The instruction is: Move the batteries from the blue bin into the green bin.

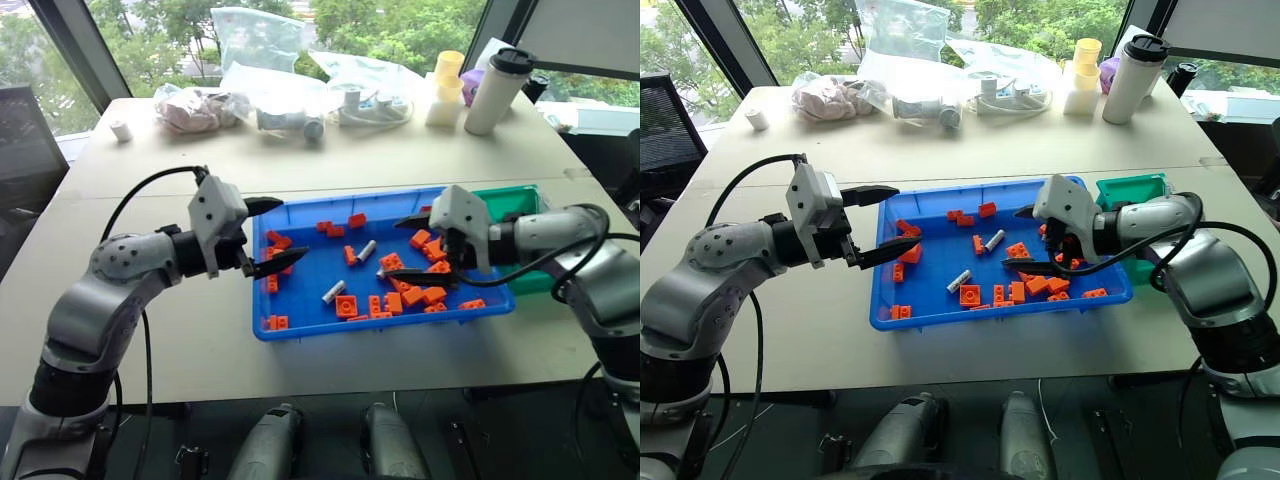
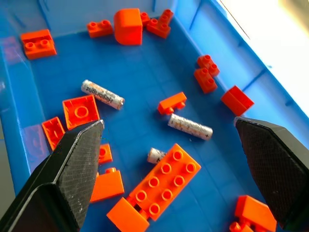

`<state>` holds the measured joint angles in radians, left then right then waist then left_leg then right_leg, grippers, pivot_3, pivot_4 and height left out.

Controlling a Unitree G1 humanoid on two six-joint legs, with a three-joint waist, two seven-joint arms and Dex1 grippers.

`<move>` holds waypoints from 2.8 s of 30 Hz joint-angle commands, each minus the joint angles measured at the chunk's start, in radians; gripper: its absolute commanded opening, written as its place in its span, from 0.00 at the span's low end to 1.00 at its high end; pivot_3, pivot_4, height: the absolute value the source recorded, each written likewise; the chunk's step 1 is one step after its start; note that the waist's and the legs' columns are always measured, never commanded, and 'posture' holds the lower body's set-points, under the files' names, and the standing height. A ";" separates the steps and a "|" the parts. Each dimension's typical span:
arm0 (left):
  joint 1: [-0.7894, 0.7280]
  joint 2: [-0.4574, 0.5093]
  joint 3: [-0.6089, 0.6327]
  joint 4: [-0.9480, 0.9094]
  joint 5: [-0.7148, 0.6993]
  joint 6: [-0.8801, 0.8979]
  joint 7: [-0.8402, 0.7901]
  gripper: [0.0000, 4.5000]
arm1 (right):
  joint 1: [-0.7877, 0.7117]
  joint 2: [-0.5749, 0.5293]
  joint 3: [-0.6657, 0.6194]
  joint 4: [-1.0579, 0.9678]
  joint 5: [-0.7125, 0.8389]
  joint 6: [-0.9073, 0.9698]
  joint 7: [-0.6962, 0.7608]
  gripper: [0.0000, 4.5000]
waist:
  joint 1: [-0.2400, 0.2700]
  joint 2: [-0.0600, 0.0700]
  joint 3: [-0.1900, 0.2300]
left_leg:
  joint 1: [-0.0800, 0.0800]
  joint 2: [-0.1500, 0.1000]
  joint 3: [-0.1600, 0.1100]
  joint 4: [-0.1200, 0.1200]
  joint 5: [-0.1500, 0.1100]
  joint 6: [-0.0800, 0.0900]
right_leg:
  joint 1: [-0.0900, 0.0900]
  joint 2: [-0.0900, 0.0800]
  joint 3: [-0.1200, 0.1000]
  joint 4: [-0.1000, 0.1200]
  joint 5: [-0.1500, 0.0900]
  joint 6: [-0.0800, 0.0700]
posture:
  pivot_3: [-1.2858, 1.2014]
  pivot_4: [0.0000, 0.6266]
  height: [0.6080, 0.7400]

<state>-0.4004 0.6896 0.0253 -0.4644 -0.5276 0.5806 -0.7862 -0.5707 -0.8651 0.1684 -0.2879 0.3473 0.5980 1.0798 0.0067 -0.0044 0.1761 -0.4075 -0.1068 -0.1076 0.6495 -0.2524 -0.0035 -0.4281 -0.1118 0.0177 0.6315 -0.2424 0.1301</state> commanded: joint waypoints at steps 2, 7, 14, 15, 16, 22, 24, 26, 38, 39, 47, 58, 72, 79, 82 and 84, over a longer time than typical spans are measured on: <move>-0.012 0.008 0.025 -0.015 -0.002 -0.011 0.001 1.00 | -0.114 0.107 0.108 0.094 -0.070 -0.070 0.019 0.99 | 0.000 0.000 0.000 | 0.000 0.000 0.000 0.000 0.000 0.000 | 0.000 0.000 0.000 0.000 0.000 0.000 | 0.52 0.24 1.00; 0.001 0.012 0.033 -0.034 -0.004 -0.002 0.013 1.00 | -0.196 0.178 0.218 0.221 -0.178 -0.185 0.065 0.99 | 0.002 0.000 0.000 | 0.000 0.000 0.000 0.000 0.000 -0.001 | 0.000 0.000 0.000 0.000 0.000 0.000 | 0.52 0.24 1.00; 0.037 0.019 0.056 -0.079 -0.014 0.017 0.049 1.00 | -0.250 0.202 0.314 0.395 -0.332 -0.408 0.132 0.99 | -0.001 0.000 0.000 | 0.000 -0.001 -0.001 0.000 0.001 -0.001 | -0.001 0.000 0.000 0.000 0.000 0.000 | 0.52 0.24 1.00; 0.041 0.019 0.059 -0.084 -0.013 0.018 0.054 1.00 | -0.255 0.211 0.315 0.411 -0.338 -0.425 0.140 0.99 | -0.003 0.000 0.000 | 0.000 -0.001 -0.001 0.000 0.001 -0.001 | -0.001 0.000 -0.001 0.000 0.000 0.000 | 0.52 0.24 1.00; 0.044 0.019 0.060 -0.088 -0.013 0.021 0.058 1.00 | -0.256 0.218 0.315 0.423 -0.344 -0.439 0.145 0.99 | -0.003 0.000 0.000 | 0.000 0.000 -0.001 0.000 0.001 -0.001 | -0.001 0.001 -0.001 0.000 0.000 0.000 | 0.52 0.24 1.00; 0.048 0.020 0.069 -0.100 -0.013 0.023 0.075 1.00 | -0.263 0.270 0.325 0.495 -0.401 -0.526 0.157 0.99 | -0.012 0.000 0.000 | 0.000 0.000 -0.001 0.000 0.001 -0.002 | -0.001 0.001 0.000 0.000 0.000 0.000 | 0.52 0.24 1.00; 0.048 0.020 0.069 -0.101 -0.013 0.022 0.080 1.00 | -0.263 0.286 0.323 0.512 -0.405 -0.536 0.169 0.99 | -0.016 0.000 0.000 | 0.000 0.000 -0.001 0.000 0.001 -0.002 | -0.001 0.001 -0.001 0.000 0.000 0.000 | 0.52 0.24 1.00; 0.050 0.019 0.068 -0.104 -0.011 0.022 0.082 1.00 | -0.266 0.303 0.321 0.533 -0.415 -0.556 0.169 0.99 | -0.019 0.000 0.000 | 0.000 0.000 -0.001 0.000 0.001 -0.002 | -0.001 0.001 -0.001 0.000 0.000 0.000 | 0.52 0.24 1.00; 0.060 0.015 0.065 -0.117 -0.011 0.023 0.102 1.00 | -0.290 0.329 0.303 0.532 -0.425 -0.544 0.219 0.99 | -0.019 0.000 0.000 | 0.000 0.000 -0.002 -0.001 0.001 -0.003 | -0.001 0.002 0.000 0.001 0.000 0.000 | 0.52 0.24 1.00; 0.061 0.015 0.064 -0.118 -0.011 0.023 0.103 1.00 | -0.291 0.320 0.303 0.532 -0.434 -0.550 0.223 0.99 | -0.019 0.000 0.000 | 0.000 0.000 -0.002 -0.001 0.001 -0.003 | -0.001 0.002 0.000 0.001 0.000 0.000 | 0.52 0.24 1.00; 0.051 0.006 0.052 -0.102 -0.001 0.009 0.104 1.00 | -0.255 0.204 0.268 0.471 -0.435 -0.575 0.270 0.99 | -0.019 0.000 0.000 | 0.000 0.000 -0.002 -0.001 0.001 -0.003 | -0.001 0.002 -0.001 0.001 0.000 0.000 | 0.52 0.24 1.00; 0.037 0.001 0.038 -0.087 0.006 -0.001 0.096 1.00 | -0.311 0.295 0.236 0.400 -0.367 -0.442 0.267 0.99 | -0.020 0.000 0.000 | 0.000 0.000 -0.002 -0.001 0.001 -0.003 | -0.001 0.002 0.000 0.001 0.000 0.000 | 0.52 0.24 1.00; 0.053 0.007 0.054 -0.109 0.006 0.013 0.105 1.00 | -0.260 0.404 0.306 0.579 -0.408 -0.489 0.243 0.99 | -0.021 0.000 0.000 | 0.000 0.000 -0.002 -0.001 0.002 -0.003 | -0.002 0.002 0.000 0.001 0.000 0.000 | 0.52 0.24 1.00; 0.052 0.008 0.052 -0.109 0.008 0.011 0.106 1.00 | -0.264 0.411 0.317 0.630 -0.435 -0.487 0.245 0.58 | -0.021 0.000 0.000 | 0.000 0.000 -0.002 -0.001 0.002 -0.003 | -0.001 0.002 0.000 0.001 0.000 0.000 | 0.52 0.24 1.00; 0.047 0.006 0.048 -0.101 0.013 0.006 0.106 1.00 | -0.262 0.404 0.316 0.634 -0.448 -0.480 0.238 0.23 | -0.021 0.000 0.000 | 0.000 0.000 -0.002 -0.001 0.002 -0.003 | -0.001 0.002 0.000 0.001 0.000 0.000 | 0.52 0.24 1.00; 0.047 0.004 0.044 -0.098 0.017 0.003 0.104 1.00 | -0.260 0.401 0.301 0.621 -0.446 -0.476 0.226 0.01 | -0.021 0.000 0.000 | 0.000 0.000 -0.002 -0.001 0.002 -0.003 | -0.001 0.002 0.000 0.001 0.000 0.000 | 0.52 0.24 1.00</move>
<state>-0.3471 0.6876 0.0539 -0.5428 -0.5153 0.6011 -0.6848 -0.8250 -0.4557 0.4872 0.3534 -0.0950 0.1219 1.3178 -0.0141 -0.0046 0.1761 -0.4075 -0.1068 -0.1094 0.6487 -0.2508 -0.0065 -0.4294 -0.1100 0.0175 0.6323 -0.2424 0.1300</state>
